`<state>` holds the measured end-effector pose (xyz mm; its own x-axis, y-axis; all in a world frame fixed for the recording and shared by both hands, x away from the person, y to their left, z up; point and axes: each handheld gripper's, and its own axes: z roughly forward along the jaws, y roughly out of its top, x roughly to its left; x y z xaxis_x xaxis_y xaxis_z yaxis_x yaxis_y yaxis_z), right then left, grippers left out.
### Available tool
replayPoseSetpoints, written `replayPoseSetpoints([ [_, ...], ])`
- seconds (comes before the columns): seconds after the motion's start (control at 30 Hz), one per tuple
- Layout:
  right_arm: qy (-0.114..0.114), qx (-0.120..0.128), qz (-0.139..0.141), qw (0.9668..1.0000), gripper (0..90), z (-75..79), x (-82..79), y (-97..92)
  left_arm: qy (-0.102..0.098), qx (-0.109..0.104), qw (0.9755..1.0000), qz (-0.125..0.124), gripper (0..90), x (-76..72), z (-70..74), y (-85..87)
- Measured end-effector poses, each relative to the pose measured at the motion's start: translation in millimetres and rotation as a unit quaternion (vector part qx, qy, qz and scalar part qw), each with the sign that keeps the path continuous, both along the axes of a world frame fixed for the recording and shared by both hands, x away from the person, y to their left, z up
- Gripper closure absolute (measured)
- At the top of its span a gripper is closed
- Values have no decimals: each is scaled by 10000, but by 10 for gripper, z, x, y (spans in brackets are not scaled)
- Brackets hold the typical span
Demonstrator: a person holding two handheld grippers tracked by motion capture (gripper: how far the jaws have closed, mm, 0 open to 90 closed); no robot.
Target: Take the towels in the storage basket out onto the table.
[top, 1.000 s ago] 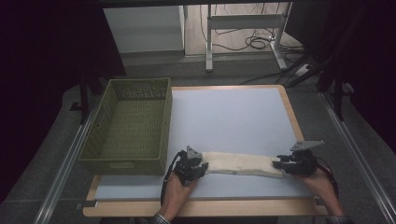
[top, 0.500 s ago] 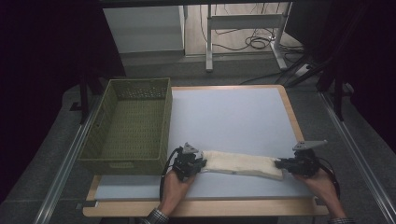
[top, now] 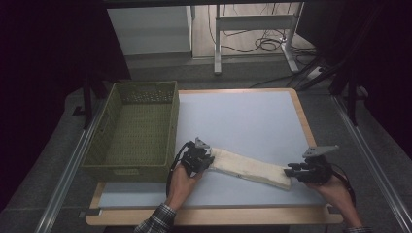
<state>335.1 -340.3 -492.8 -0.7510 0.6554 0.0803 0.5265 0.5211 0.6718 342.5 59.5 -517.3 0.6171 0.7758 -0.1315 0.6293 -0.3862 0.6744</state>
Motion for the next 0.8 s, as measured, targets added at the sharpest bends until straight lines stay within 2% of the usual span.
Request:
replayPoseSetpoints([
  [0.03, -67, -10, -36, 10000, 638, 27, 24, -13, 2, 20, 10000, -2, 827, 16, -9, -2],
  [0.13, -50, 1, -15, 10000, 634, 50, 106, -35, -14, 45, 10000, 25, 825, 71, -29, -3],
  [0.2, 82, -33, 78, 9999, 634, -14, 150, -16, -27, 65, 10000, 49, 825, 122, -49, -11],
  [0.4, 296, -25, 291, 9991, 643, -118, 110, 46, -65, 88, 9999, 83, 825, 215, -61, -20],
  [0.43, 331, -41, 357, 9988, 689, -118, 80, 65, -116, 120, 9998, 103, 826, 259, -55, -32],
  [0.53, 320, -66, 437, 9985, 698, -102, 54, 83, -118, 151, 9998, 112, 826, 306, -53, -50],
  [0.6, 187, -176, 432, 9987, 664, -69, 56, 101, -107, 179, 9997, 112, 820, 342, -67, -64],
  [0.73, 214, -324, 523, 9979, 643, -93, 91, 120, -53, 18, 9999, 133, 803, 382, -113, -34],
  [0.8, 297, -318, 611, 9972, 640, -125, 93, 134, -18, -47, 9999, 137, 783, 393, -124, -10],
])
